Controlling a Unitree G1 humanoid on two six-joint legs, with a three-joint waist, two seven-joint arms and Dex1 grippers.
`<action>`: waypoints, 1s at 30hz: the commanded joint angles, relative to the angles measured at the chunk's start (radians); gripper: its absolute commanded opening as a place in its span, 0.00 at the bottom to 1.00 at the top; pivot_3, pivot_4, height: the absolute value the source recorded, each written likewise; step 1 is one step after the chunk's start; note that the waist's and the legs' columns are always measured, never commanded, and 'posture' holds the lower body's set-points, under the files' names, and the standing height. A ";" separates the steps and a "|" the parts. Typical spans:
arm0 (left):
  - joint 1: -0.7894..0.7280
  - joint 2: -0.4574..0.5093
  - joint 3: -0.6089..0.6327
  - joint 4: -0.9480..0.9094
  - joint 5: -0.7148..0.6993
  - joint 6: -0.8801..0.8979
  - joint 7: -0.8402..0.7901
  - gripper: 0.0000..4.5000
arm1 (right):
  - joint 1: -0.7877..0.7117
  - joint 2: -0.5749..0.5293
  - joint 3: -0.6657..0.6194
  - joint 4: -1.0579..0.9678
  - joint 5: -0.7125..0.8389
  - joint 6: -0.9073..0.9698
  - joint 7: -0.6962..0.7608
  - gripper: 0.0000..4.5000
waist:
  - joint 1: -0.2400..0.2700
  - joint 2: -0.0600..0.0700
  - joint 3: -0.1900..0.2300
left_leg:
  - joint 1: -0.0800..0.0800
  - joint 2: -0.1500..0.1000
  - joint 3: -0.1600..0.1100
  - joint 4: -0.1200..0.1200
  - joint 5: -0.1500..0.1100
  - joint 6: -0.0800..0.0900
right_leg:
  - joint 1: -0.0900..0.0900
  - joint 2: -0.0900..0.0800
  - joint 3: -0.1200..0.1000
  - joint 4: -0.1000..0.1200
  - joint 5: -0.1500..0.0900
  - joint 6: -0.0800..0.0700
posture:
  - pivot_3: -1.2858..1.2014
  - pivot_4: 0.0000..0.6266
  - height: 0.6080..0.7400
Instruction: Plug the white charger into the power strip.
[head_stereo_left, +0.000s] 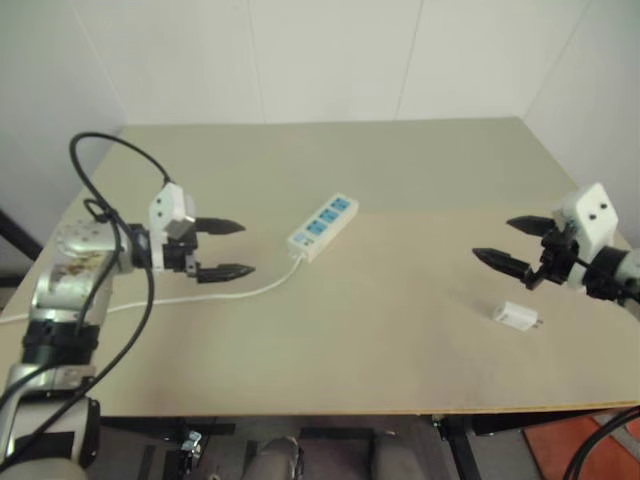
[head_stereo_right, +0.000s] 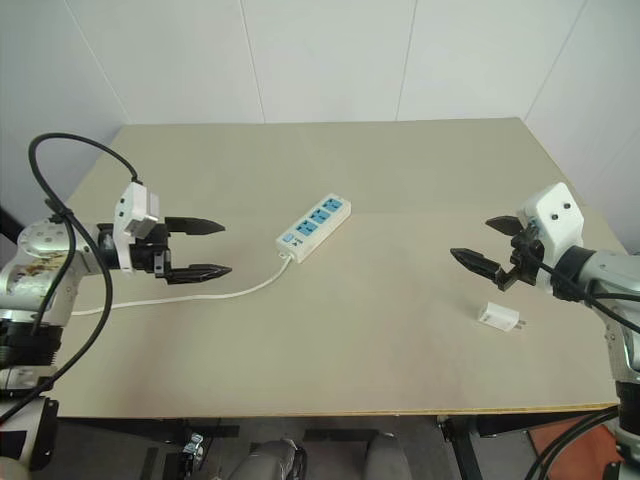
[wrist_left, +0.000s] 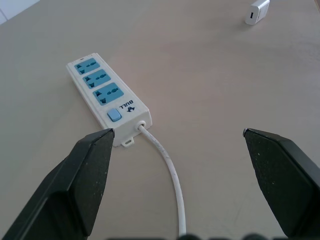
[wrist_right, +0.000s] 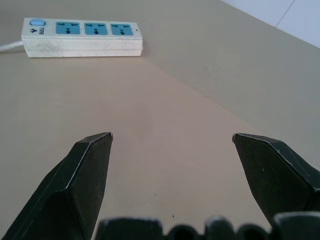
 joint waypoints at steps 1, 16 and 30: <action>-0.020 0.002 0.010 -0.006 0.001 -0.021 0.001 1.00 | -0.004 -0.016 -0.049 -0.034 0.018 0.003 -0.010 1.00 | 0.000 0.000 0.000 | 0.000 0.000 0.000 0.000 0.000 0.000 | 0.000 0.000 0.000 0.000 0.000 0.000 | 0.52 0.24 1.00; -0.113 -0.369 -0.092 0.212 0.203 -0.126 0.405 1.00 | -0.045 0.004 -0.030 -0.040 0.025 0.015 -0.024 1.00 | 0.004 -0.001 0.000 | -0.002 0.000 0.001 0.003 0.000 0.000 | 0.000 0.000 0.000 0.003 0.001 0.000 | 0.52 0.24 1.00; -0.147 -0.570 -0.040 0.437 0.269 -0.340 0.728 1.00 | -0.031 0.003 -0.059 -0.081 0.061 0.042 -0.040 1.00 | 0.007 -0.001 0.000 | -0.003 -0.001 0.002 0.004 0.000 0.000 | 0.000 -0.001 0.001 0.001 0.002 0.002 | 0.52 0.24 1.00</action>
